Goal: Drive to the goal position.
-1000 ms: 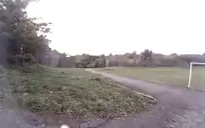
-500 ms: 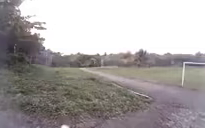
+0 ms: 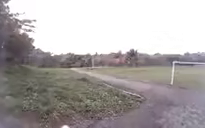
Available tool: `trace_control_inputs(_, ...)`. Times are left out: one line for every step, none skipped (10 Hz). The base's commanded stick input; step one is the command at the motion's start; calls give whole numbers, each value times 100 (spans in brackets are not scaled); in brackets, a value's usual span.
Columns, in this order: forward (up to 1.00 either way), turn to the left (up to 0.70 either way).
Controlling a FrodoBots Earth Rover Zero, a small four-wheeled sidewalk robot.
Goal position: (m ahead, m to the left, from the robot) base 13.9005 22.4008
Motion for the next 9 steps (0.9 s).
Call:
trace_control_inputs(0,-70)
trace_control_inputs(0,-70)
trace_control_inputs(0,-70)
trace_control_inputs(0,-70)
trace_control_inputs(0,-70)
trace_control_inputs(0,-70)
trace_control_inputs(0,-70)
trace_control_inputs(0,-70)
trace_control_inputs(0,-70)
